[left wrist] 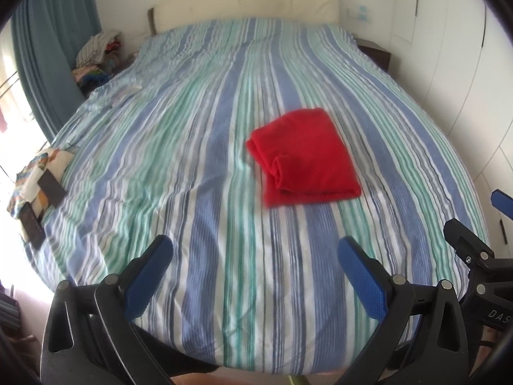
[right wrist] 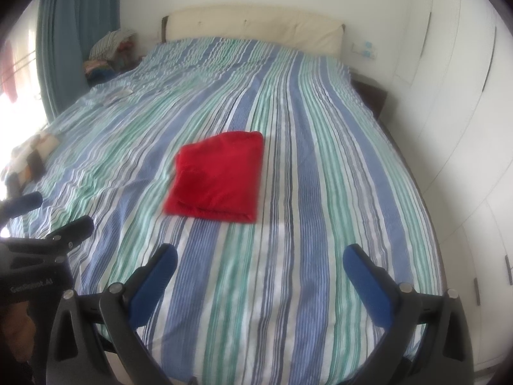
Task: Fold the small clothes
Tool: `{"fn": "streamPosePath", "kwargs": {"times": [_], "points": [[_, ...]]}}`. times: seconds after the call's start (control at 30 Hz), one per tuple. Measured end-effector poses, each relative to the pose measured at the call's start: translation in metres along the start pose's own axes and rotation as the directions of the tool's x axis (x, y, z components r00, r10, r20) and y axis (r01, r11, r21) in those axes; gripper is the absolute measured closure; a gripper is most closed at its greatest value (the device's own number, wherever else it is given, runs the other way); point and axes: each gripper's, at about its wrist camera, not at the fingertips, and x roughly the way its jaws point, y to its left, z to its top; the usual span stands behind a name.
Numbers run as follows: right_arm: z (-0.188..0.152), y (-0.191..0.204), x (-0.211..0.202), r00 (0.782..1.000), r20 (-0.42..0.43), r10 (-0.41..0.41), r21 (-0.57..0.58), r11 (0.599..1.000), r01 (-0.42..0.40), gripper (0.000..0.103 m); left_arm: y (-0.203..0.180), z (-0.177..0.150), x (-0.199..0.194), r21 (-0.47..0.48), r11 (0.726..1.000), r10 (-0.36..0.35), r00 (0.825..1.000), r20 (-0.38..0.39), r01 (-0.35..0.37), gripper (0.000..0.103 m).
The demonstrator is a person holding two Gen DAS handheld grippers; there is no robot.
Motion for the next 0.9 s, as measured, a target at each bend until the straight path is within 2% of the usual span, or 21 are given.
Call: {"fn": "streamPosePath", "kwargs": {"times": [0.7, 0.9], "points": [[-0.0002, 0.0039, 0.0041, 1.0, -0.008, 0.002, -0.006, 1.0, -0.002, 0.001, 0.0009, -0.0003, 0.0027, 0.007, 1.0, 0.003, 1.0, -0.004, -0.003, 0.0], [-0.001, 0.0037, 0.004, 1.0, -0.009, 0.001, -0.008, 1.0, -0.001, 0.001, 0.0062, -0.0024, -0.0039, 0.001, 1.0, -0.012, 0.999, 0.032, 0.012, 0.0]]}}
